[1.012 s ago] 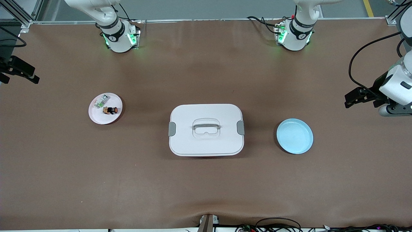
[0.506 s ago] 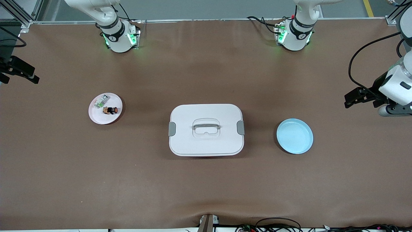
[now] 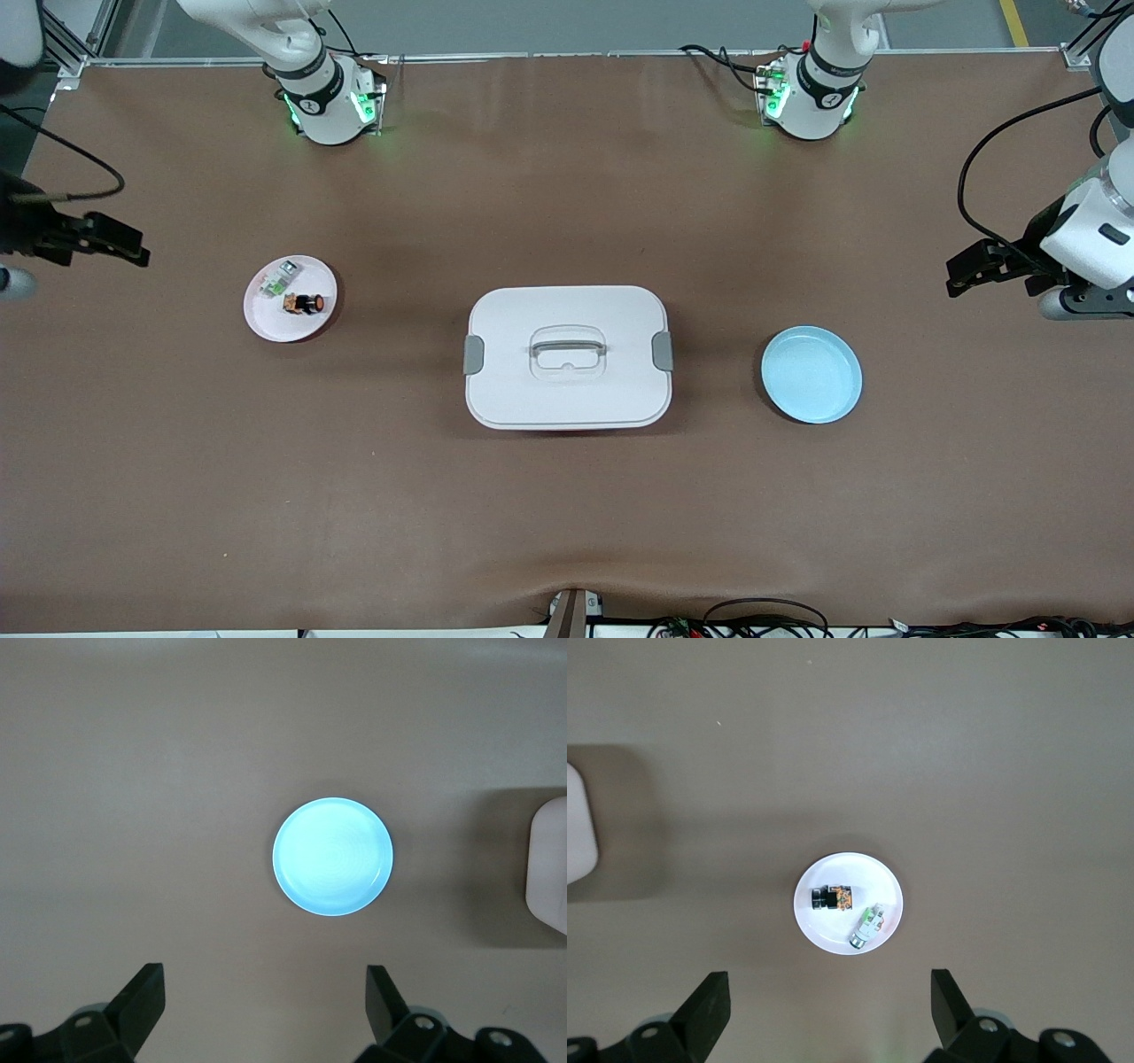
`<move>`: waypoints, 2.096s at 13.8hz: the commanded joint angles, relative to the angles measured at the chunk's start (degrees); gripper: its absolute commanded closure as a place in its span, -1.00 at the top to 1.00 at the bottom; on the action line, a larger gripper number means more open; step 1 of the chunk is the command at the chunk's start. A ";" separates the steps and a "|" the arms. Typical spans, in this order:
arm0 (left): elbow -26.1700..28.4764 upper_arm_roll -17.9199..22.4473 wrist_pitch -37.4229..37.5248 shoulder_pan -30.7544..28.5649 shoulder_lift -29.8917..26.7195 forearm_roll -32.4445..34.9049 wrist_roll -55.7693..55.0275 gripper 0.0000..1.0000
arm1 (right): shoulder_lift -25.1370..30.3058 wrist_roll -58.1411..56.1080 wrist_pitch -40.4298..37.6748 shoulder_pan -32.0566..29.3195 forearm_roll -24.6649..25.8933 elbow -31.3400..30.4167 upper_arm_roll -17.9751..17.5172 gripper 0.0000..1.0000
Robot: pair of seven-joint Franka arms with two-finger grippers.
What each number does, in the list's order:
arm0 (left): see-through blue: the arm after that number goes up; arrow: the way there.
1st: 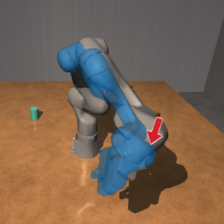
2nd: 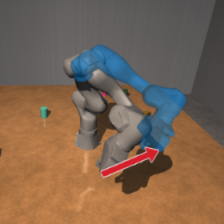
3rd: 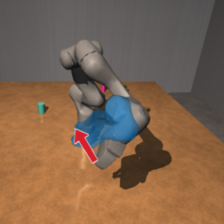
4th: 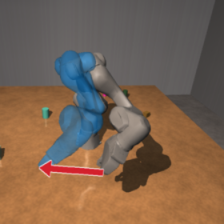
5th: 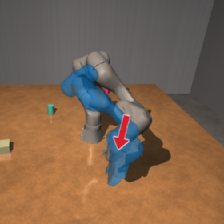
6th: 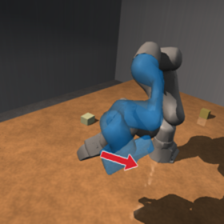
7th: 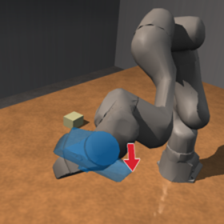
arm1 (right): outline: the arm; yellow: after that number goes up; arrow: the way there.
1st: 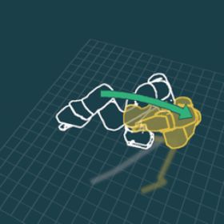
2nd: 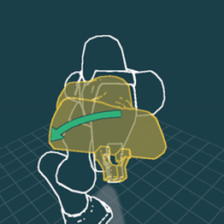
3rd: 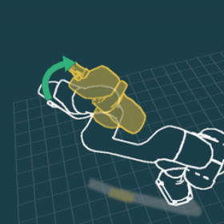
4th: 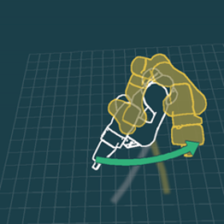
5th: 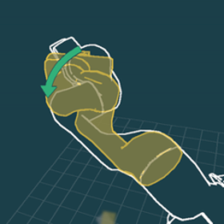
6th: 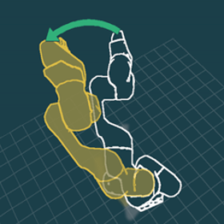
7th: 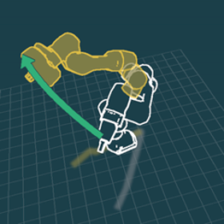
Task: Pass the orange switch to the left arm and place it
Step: 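Reach the right gripper over the black-orange switch on the white plate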
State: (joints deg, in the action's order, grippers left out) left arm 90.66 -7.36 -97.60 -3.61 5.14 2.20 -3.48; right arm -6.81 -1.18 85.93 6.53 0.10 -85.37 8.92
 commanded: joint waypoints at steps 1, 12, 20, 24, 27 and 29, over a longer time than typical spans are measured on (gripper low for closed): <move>-0.40 -0.29 0.13 -0.17 0.48 0.08 0.05 1.00 | -2.67 0.04 -0.50 -0.20 1.04 0.91 0.13 1.00; -0.48 -0.55 -2.68 0.27 2.86 4.83 -0.13 1.00 | -0.92 -0.11 8.90 -2.66 -4.67 -12.36 0.39 1.00; -0.57 -0.46 -3.03 -0.08 2.60 4.30 -0.13 1.00 | 6.63 -0.66 31.73 -2.31 -5.19 -39.84 0.31 1.00; -2.24 -0.46 -3.03 0.18 2.60 1.93 -0.39 1.00 | 8.13 -0.49 43.42 -1.78 -6.07 -51.01 0.13 1.00; -1.89 -0.46 -2.86 -0.08 2.42 2.02 -0.30 1.00 | 7.43 -0.57 51.51 -0.56 -10.02 -56.38 0.04 1.00; -1.89 -0.46 -2.86 -0.08 2.42 2.02 -0.30 1.00 | 6.56 -0.57 56.34 0.85 -11.69 -58.93 0.04 1.00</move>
State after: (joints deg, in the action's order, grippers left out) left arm 88.98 -7.52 -100.70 -3.33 7.92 4.83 -3.60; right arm -1.20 -1.43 138.66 5.97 -9.62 -141.24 8.89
